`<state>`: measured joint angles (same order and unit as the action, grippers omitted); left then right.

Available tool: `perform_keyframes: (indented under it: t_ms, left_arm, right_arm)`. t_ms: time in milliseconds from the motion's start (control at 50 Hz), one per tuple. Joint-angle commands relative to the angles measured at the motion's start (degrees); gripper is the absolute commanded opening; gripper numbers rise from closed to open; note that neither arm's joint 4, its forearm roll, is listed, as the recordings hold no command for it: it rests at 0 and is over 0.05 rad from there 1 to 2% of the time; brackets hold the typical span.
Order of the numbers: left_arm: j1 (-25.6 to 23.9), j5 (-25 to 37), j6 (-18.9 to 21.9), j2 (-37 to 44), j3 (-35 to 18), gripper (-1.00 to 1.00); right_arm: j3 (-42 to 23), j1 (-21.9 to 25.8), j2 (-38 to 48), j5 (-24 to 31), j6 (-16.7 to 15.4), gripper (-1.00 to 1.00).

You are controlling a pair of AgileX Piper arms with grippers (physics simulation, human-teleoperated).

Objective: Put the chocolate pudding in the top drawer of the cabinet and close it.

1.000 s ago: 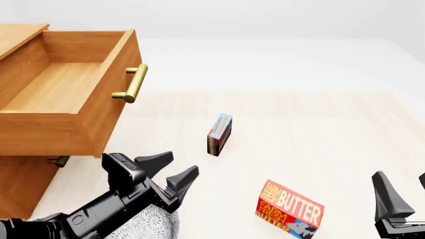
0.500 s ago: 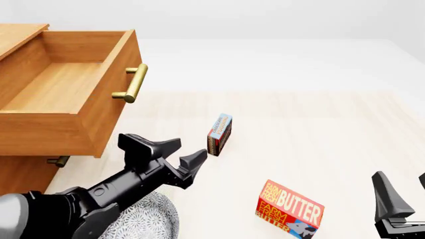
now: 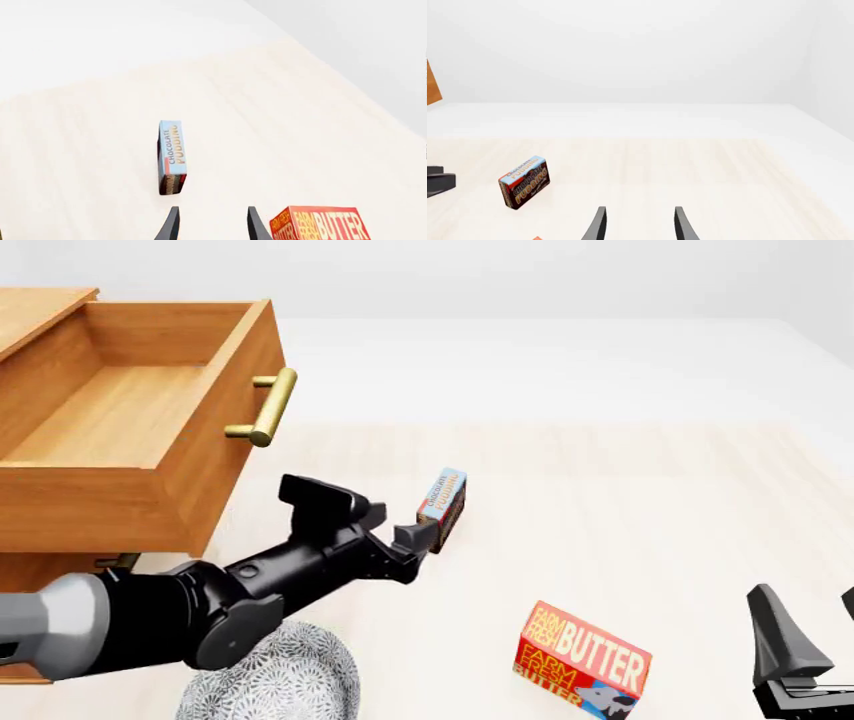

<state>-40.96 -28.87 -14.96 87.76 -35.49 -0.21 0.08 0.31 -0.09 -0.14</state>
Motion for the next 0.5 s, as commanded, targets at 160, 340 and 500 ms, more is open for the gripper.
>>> perform_keyframes:
  t_ms: [160, 340, 500]
  left_arm:
    - [-1.0, 4.8, -1.6, 4.6, -5.3, 1.00]
    - [1.6, 5.8, -1.0, 6.4, -6.8, 1.00]
    - [2.2, 7.0, -0.8, 8.0, -9.0, 1.00]
  right_arm:
    - [0.0, 0.0, 0.0, 0.0, 0.0, 1.00]
    - [0.0, 0.0, 0.0, 0.0, 0.0, 1.00]
    - [0.0, 0.0, 0.0, 0.0, 0.0, 1.00]
